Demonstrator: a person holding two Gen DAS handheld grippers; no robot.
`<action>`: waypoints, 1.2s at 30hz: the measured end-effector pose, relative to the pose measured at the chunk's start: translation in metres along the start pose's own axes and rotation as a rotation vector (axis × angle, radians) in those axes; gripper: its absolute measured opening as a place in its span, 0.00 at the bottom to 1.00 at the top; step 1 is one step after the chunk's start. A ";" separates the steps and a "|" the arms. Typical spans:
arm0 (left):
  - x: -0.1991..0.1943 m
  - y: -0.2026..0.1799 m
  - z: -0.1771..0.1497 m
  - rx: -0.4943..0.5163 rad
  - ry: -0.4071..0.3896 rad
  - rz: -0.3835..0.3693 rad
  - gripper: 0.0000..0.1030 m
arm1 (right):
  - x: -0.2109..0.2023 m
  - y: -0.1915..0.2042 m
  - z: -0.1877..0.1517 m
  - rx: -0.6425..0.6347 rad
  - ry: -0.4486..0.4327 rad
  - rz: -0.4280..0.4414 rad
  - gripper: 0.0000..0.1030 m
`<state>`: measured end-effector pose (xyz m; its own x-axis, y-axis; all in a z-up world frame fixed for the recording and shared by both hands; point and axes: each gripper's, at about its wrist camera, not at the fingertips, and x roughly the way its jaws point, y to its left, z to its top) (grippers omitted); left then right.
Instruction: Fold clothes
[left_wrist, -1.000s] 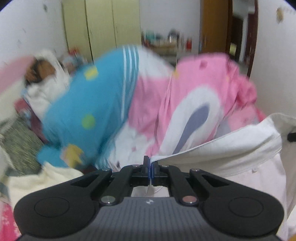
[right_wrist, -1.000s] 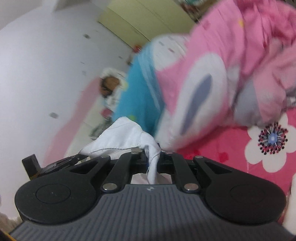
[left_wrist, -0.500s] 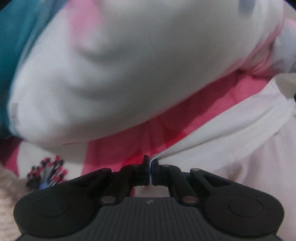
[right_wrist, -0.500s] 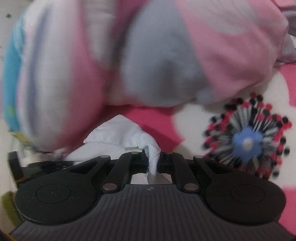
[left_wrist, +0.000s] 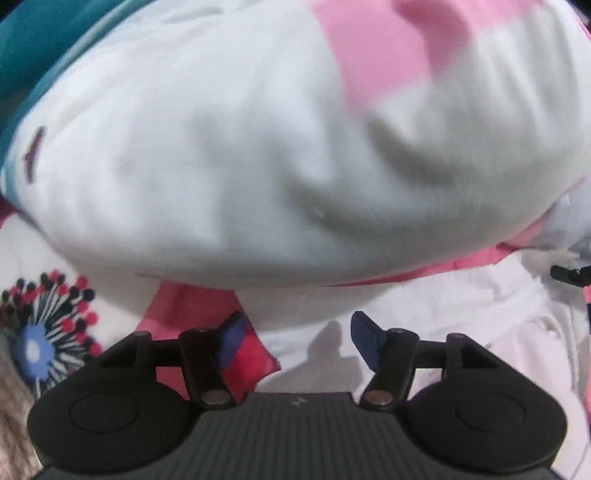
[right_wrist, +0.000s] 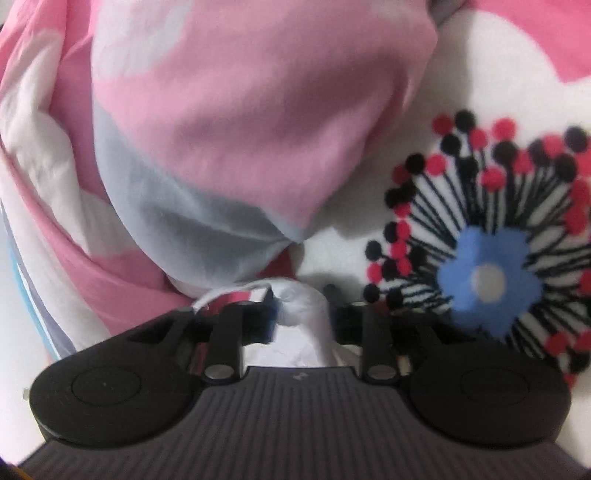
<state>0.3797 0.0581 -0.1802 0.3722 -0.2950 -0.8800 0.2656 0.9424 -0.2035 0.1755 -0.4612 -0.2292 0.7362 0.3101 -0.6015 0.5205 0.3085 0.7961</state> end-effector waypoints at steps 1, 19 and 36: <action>-0.004 0.006 -0.002 -0.016 0.004 -0.004 0.63 | -0.001 0.009 -0.002 -0.047 -0.002 -0.032 0.47; -0.280 0.077 -0.116 -0.163 -0.127 -0.047 0.65 | -0.093 0.134 -0.143 -0.503 -0.044 -0.088 0.69; -0.344 0.088 -0.328 -0.259 0.136 0.127 0.52 | -0.007 0.222 -0.366 -0.474 0.485 0.018 0.53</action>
<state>-0.0170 0.2941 -0.0362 0.2612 -0.1653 -0.9510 -0.0167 0.9843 -0.1757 0.1274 -0.0657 -0.0722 0.4080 0.6532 -0.6379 0.1824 0.6263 0.7580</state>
